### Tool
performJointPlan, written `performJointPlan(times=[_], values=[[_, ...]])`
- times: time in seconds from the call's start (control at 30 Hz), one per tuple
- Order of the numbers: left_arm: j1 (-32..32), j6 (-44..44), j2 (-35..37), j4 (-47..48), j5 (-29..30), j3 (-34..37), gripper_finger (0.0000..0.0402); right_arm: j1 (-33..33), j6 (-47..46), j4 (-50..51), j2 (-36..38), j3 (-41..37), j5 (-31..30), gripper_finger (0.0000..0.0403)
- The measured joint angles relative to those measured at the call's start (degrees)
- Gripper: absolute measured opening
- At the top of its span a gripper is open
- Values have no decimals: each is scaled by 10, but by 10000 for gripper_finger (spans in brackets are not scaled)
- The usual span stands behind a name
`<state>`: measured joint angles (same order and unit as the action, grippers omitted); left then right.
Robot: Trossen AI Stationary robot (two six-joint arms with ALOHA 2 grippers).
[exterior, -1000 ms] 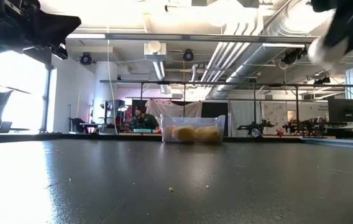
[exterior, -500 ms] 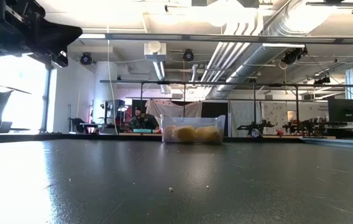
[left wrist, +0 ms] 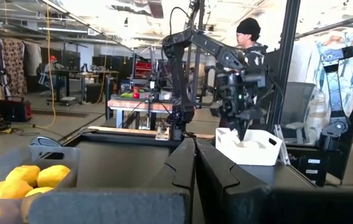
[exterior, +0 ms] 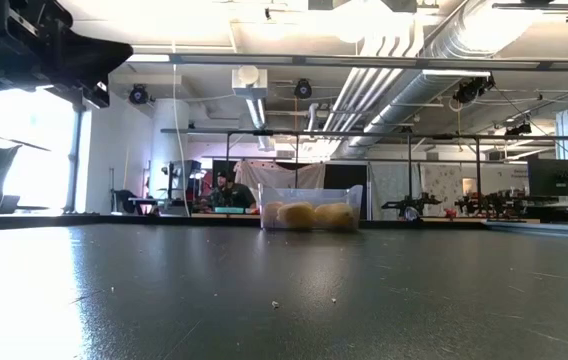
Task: Sort produce into baskets
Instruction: Put the garlic into the white bin
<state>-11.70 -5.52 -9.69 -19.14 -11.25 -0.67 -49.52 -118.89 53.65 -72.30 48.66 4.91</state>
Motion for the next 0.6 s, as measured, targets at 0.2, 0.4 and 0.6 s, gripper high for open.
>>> performJointPlan(times=[0.2, 0.4, 0.6], values=[[0, 11, 0, 0, 0, 0, 0, 0, 16, 0, -41, -9, 1, 99], [0, 11, 0, 0, 0, 0, 0, 13, 59, 6, -61, -9, 1, 131], [0, 11, 0, 1, 0, 0, 0, 42, 96, 21, -64, -6, 28, 210]])
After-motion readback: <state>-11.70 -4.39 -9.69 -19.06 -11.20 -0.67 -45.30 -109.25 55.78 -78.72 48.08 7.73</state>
